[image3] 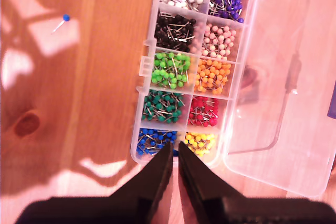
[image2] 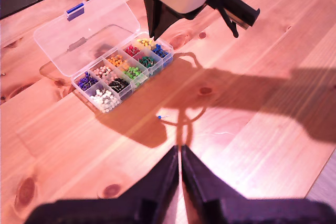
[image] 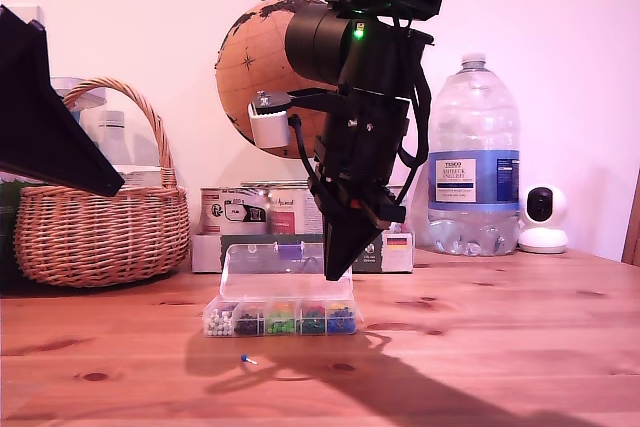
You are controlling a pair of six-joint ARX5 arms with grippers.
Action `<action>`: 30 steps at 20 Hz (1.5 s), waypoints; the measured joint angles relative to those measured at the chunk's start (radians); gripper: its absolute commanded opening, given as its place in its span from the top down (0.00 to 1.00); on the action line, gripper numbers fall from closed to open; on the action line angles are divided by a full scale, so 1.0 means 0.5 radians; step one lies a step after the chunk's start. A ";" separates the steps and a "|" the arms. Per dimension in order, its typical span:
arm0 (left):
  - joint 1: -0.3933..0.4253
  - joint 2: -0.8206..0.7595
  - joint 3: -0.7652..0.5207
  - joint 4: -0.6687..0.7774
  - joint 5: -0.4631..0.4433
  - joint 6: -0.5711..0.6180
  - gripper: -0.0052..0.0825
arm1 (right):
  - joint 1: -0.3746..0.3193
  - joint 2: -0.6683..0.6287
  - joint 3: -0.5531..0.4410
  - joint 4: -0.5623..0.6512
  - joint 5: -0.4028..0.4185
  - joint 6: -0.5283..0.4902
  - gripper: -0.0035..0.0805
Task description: Sort the loose pins on the table into their correct compartments
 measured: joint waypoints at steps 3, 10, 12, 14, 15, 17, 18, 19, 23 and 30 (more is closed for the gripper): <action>0.000 0.000 0.000 0.000 0.000 0.000 0.97 | 0.000 0.008 0.000 0.000 0.000 0.000 0.97; 0.000 0.000 0.000 0.000 0.000 0.000 0.97 | 0.000 0.027 0.000 -0.003 -0.018 0.007 0.97; 0.000 0.000 0.000 0.000 0.000 0.000 0.97 | 0.000 0.031 0.000 -0.011 -0.029 0.007 0.97; 0.000 0.000 0.000 0.000 0.000 0.000 0.97 | 0.000 0.050 0.000 -0.013 -0.031 0.007 0.97; 0.000 0.000 0.000 0.000 0.000 0.000 0.97 | 0.000 0.060 0.000 -0.018 -0.031 0.007 0.97; 0.000 0.000 0.000 0.000 0.000 0.000 0.97 | 0.000 0.076 0.000 -0.021 -0.031 0.007 0.97; 0.000 0.000 0.000 0.000 0.001 0.000 0.97 | 0.000 0.080 0.000 -0.021 -0.031 0.007 0.97; 0.000 0.000 0.000 0.000 0.000 0.000 0.97 | 0.000 0.082 0.000 -0.021 -0.030 0.007 0.97; 0.000 0.000 0.000 0.000 0.000 0.000 0.97 | 0.000 0.082 0.000 -0.032 -0.030 0.004 0.97; 0.000 0.000 0.000 0.000 0.000 0.000 0.97 | 0.000 0.082 0.000 -0.031 0.007 0.000 0.94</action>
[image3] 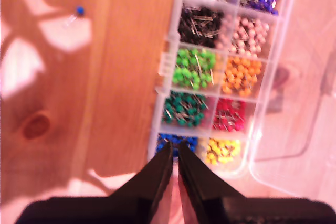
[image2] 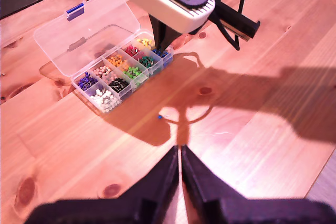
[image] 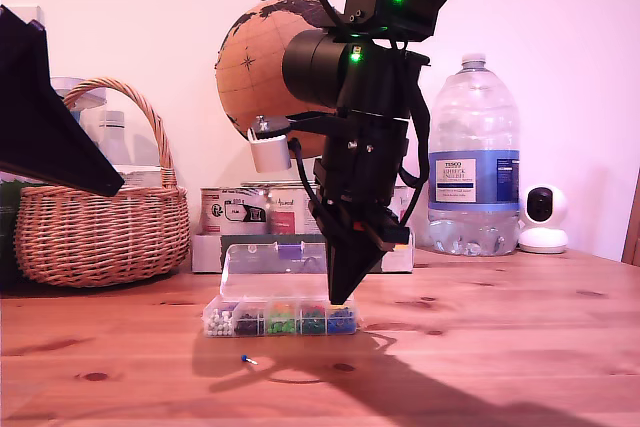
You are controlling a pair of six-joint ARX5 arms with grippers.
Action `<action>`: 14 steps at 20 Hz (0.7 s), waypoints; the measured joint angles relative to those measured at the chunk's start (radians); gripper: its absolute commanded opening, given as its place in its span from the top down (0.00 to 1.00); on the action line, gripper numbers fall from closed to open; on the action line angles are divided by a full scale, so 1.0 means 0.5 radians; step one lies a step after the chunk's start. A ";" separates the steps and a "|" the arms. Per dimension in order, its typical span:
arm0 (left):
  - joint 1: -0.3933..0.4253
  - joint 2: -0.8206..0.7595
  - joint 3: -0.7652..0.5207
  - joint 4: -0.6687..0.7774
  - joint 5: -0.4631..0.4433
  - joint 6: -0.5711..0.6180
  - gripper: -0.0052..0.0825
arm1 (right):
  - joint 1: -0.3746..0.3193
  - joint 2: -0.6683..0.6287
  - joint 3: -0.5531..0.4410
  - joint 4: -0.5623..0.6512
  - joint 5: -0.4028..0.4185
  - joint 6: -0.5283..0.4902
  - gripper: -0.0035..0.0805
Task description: Sort the loose pins on the table into their correct compartments
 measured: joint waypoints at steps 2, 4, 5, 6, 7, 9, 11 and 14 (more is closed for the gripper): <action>0.000 0.000 0.000 0.000 0.000 0.000 0.97 | 0.000 0.000 0.000 0.008 0.002 0.000 0.90; 0.000 0.000 0.000 0.000 0.000 0.000 0.97 | 0.000 0.000 0.000 0.033 0.027 0.000 0.84; 0.000 0.000 0.000 0.000 0.000 0.000 0.97 | 0.000 0.000 0.000 0.034 0.039 0.000 0.81; 0.000 0.000 0.000 0.000 0.001 0.000 0.97 | 0.000 0.000 0.000 0.034 0.048 0.001 0.80; 0.000 0.000 0.000 0.000 0.000 0.000 0.97 | 0.000 0.000 0.000 0.034 0.050 0.001 0.79; 0.000 0.000 0.000 0.000 0.000 0.000 0.97 | 0.000 0.000 0.000 0.034 0.052 0.002 0.79; 0.000 0.000 0.000 0.000 0.000 0.000 0.97 | 0.000 0.000 0.000 0.034 0.052 0.002 0.80; 0.000 0.000 0.000 0.000 0.000 0.000 0.97 | 0.000 0.000 0.000 0.033 0.052 0.004 0.98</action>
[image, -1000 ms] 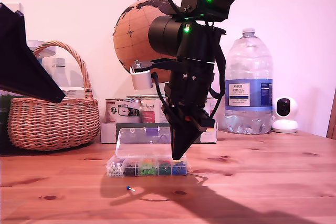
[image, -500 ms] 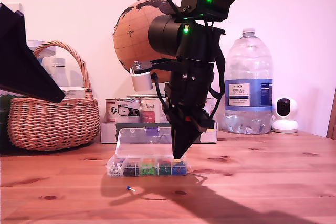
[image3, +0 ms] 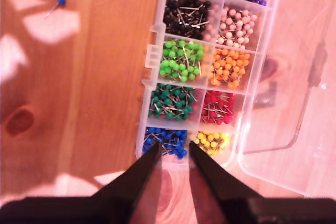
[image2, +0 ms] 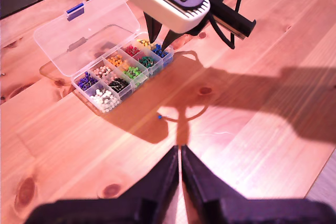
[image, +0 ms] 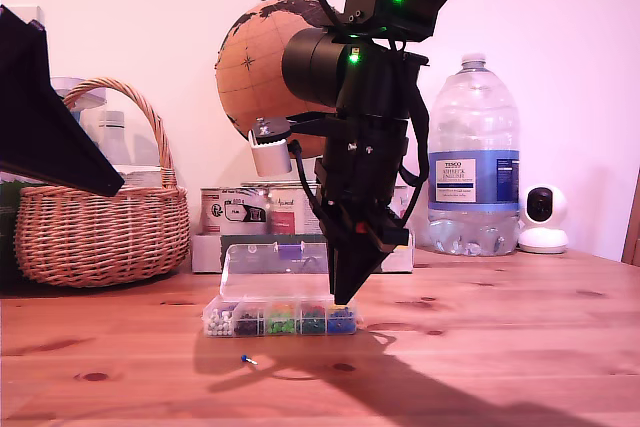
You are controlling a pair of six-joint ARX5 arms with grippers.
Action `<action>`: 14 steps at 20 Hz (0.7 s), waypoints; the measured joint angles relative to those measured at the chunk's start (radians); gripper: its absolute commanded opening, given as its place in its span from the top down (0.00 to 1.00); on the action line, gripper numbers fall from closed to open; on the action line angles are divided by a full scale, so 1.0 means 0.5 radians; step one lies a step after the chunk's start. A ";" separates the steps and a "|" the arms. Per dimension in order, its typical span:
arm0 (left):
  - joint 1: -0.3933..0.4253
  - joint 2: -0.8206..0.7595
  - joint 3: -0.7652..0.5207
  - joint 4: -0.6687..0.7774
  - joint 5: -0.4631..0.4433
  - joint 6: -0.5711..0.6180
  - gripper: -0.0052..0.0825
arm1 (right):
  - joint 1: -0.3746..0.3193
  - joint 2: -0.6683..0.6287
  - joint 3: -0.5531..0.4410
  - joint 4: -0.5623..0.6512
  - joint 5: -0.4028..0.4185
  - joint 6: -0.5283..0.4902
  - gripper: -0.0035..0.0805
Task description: Sort the loose pins on the table into their correct compartments
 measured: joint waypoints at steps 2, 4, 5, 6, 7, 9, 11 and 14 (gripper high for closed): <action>0.000 0.000 0.000 0.000 0.001 0.000 0.97 | 0.000 0.000 0.001 -0.019 0.001 0.000 0.97; 0.000 0.000 0.000 -0.001 0.000 0.000 0.97 | 0.000 0.000 0.013 -0.086 0.001 0.000 0.97; 0.000 0.000 0.000 0.000 0.000 0.000 0.97 | 0.002 0.000 0.026 -0.116 0.001 -0.001 0.97; 0.000 0.000 0.000 -0.001 0.000 0.000 0.97 | 0.006 -0.001 0.041 -0.147 0.002 0.000 0.97; 0.000 0.000 0.000 -0.001 -0.003 0.000 0.97 | 0.016 -0.004 0.057 -0.186 0.002 0.002 0.97; 0.000 0.000 0.000 -0.001 -0.033 -0.002 0.97 | 0.062 -0.027 0.074 -0.249 -0.005 0.034 0.97; 0.000 0.000 0.000 -0.002 -0.074 -0.002 0.97 | 0.127 -0.069 0.074 -0.294 -0.024 0.052 0.97; 0.000 0.000 0.000 -0.074 -0.050 -0.035 0.97 | 0.218 -0.106 0.075 -0.304 -0.053 0.207 0.97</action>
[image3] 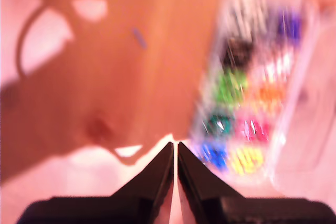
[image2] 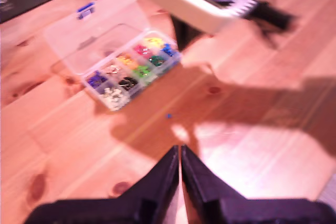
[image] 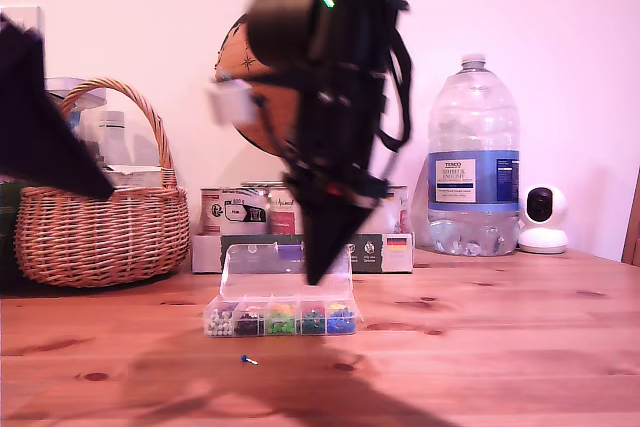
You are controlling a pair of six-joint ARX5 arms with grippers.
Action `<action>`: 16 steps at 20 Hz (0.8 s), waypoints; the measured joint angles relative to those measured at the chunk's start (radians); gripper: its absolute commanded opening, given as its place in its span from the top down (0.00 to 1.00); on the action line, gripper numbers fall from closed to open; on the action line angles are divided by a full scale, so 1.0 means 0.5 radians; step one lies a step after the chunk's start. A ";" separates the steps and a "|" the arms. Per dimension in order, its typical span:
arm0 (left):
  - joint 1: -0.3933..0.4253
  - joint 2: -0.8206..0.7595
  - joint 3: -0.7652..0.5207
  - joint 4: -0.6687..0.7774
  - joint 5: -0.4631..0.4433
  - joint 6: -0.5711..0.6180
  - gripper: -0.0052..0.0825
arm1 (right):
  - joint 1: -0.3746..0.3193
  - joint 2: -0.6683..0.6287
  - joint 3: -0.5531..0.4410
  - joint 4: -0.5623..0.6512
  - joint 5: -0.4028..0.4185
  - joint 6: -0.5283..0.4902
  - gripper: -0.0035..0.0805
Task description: Sort the loose pins on the table into their correct compartments
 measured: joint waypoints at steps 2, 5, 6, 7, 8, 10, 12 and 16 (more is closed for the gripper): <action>0.000 0.000 0.000 -0.116 0.037 -0.065 0.97 | 0.044 -0.001 0.000 -0.005 0.000 0.253 0.97; 0.000 0.000 0.000 -0.248 0.076 -0.153 0.97 | 0.077 -0.001 0.002 -0.025 0.002 0.633 0.97; 0.000 0.000 0.000 -0.249 0.086 -0.169 0.97 | 0.083 -0.001 0.009 -0.031 0.009 0.839 0.97; 0.000 0.000 0.000 -0.257 0.087 -0.172 0.97 | 0.083 -0.001 0.020 -0.018 0.010 1.044 0.97; 0.000 0.000 0.000 -0.266 0.094 -0.173 0.97 | 0.083 -0.001 0.044 -0.014 0.005 1.156 0.97; 0.000 0.000 0.000 -0.275 0.111 -0.178 0.97 | 0.083 -0.001 0.123 -0.051 0.007 1.434 0.97; 0.000 0.000 0.000 -0.275 0.124 -0.185 0.97 | 0.081 -0.001 0.194 -0.092 0.006 1.617 0.97; 0.000 0.000 0.000 -0.275 0.129 -0.192 0.97 | 0.082 -0.001 0.224 -0.175 -0.024 1.881 0.96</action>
